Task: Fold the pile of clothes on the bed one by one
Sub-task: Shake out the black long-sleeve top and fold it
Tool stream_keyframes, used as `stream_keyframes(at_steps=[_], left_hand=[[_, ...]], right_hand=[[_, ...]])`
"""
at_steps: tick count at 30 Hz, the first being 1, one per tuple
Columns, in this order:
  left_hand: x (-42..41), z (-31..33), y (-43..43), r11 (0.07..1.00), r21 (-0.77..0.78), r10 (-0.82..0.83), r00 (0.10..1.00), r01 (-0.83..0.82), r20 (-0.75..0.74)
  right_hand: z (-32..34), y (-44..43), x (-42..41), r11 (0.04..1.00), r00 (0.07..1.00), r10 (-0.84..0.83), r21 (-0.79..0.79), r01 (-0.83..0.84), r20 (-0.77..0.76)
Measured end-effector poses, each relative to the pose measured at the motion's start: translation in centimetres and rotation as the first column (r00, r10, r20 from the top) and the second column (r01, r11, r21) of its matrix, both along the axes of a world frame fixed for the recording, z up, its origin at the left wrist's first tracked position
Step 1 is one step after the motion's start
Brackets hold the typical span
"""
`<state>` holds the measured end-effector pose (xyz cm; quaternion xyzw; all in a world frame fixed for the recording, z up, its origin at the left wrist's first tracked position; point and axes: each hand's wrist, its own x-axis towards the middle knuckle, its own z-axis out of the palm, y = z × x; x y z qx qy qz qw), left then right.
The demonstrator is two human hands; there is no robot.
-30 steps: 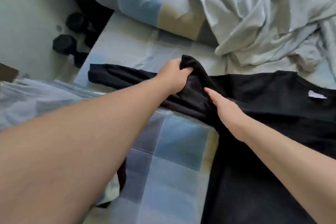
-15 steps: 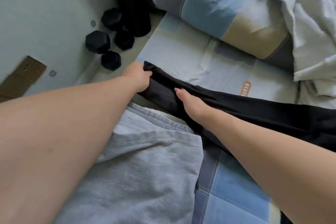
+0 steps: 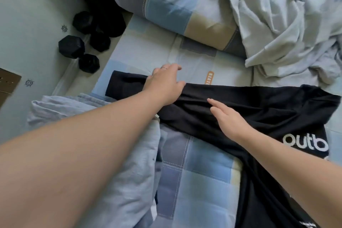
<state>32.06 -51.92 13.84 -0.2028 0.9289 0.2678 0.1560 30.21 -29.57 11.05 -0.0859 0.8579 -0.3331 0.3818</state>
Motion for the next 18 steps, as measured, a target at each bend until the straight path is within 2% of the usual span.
stream_keyframes(at_steps=[4,8,13,16,18], left_hand=[[1.6,0.1,10.0,0.989,0.091,-0.119,0.992,0.116,0.029],[6.3,-2.3,20.7,0.968,0.214,-0.163,0.976,0.131,0.141],[14.8,-6.4,33.1,0.940,0.341,-0.139,0.904,-0.007,0.404],[19.7,-7.6,38.8,0.913,0.365,-0.020,0.873,-0.183,0.488],[22.0,-8.0,41.7,0.897,0.355,0.043,0.851,-0.264,0.523]], right_hand=[[1.6,9.0,1.4,0.992,0.995,-0.103,0.074,0.103,-0.011],[0.8,18.9,4.3,0.966,0.980,-0.192,0.183,0.180,0.051],[-1.8,31.5,9.8,0.941,0.979,-0.193,0.296,0.165,0.069],[-4.1,37.5,14.6,0.929,0.995,-0.079,0.367,0.051,0.062],[-5.5,40.6,17.2,0.905,0.998,-0.058,0.424,0.044,0.019]])
